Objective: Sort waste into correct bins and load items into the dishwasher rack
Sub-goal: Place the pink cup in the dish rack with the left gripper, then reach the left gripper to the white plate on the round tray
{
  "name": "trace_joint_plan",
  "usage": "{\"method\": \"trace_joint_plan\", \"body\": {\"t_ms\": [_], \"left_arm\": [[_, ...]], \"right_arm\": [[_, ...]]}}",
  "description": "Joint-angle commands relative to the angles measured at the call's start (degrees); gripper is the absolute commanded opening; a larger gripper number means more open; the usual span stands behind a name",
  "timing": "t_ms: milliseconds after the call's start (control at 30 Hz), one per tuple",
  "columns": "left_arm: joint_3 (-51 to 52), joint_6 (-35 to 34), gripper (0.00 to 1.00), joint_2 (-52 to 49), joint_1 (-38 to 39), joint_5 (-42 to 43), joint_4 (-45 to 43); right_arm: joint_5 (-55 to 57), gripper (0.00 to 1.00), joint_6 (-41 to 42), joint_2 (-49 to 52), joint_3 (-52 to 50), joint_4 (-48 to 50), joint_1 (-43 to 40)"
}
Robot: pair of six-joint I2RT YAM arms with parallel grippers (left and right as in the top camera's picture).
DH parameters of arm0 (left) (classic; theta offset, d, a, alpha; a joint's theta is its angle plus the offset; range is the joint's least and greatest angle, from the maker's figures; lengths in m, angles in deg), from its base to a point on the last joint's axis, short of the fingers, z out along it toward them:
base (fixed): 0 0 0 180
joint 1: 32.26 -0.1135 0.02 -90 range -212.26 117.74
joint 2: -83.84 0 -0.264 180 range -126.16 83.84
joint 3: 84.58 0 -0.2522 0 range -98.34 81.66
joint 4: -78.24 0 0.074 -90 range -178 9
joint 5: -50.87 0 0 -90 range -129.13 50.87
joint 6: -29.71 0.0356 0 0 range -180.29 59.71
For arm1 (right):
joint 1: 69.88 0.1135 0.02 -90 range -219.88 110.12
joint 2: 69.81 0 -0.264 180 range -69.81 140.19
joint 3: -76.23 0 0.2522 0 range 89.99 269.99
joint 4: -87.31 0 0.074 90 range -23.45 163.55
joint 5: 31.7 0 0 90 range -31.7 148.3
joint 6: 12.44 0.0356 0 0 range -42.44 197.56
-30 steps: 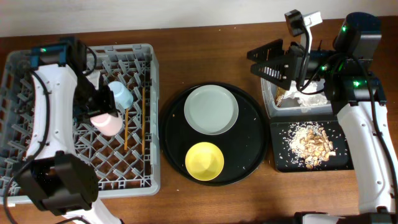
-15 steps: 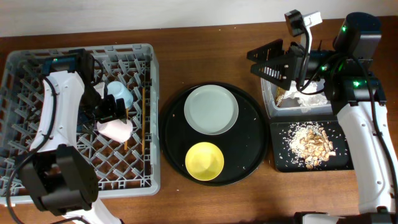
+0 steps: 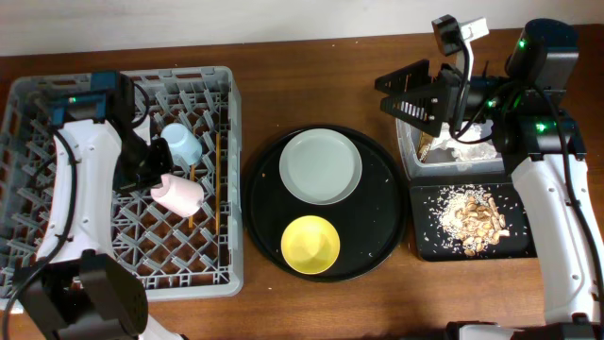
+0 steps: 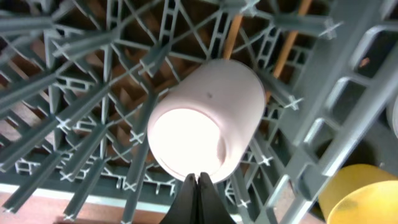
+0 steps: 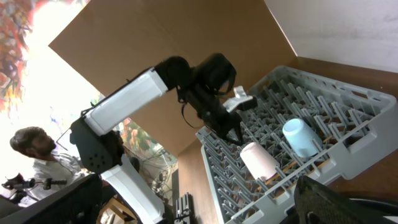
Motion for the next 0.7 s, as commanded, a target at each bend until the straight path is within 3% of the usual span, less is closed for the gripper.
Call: {"method": "trace_joint_plan", "body": {"t_ms": [0, 100, 367, 433, 567, 600, 633, 667], "left_arm": [[8.0, -0.7, 0.00, 0.6, 0.2, 0.9, -4.9], [11.7, -0.7, 0.00, 0.6, 0.2, 3.2, -8.3], [8.3, 0.6, 0.01, 5.6, 0.2, 8.1, -8.1], [12.9, -1.0, 0.02, 5.6, 1.2, 3.1, -10.9], [22.7, -0.9, 0.04, 5.6, 1.4, 2.8, -18.8], [22.7, -0.9, 0.06, 5.8, 1.4, 2.8, -18.7], [20.8, -0.5, 0.20, 6.5, 1.4, 2.9, -17.6], [16.6, -0.5, 0.25, 7.6, 1.4, 3.2, -14.8]], "right_arm": [[0.1, 0.99, 0.2, -0.1, -0.2, 0.0, -0.2], [0.1, 0.99, 0.2, -0.1, -0.2, 0.0, -0.2], [0.1, 0.99, 0.2, -0.1, -0.2, 0.0, -0.2], [0.1, 0.99, 0.2, -0.1, -0.2, 0.0, -0.2], [0.1, 0.99, 0.2, -0.1, -0.2, 0.0, -0.2], [0.1, 0.99, 0.2, -0.1, -0.2, 0.0, -0.2], [0.1, 0.99, 0.2, -0.1, -0.2, 0.0, -0.2], [0.1, 0.99, 0.2, -0.1, -0.2, 0.0, -0.2]]}}
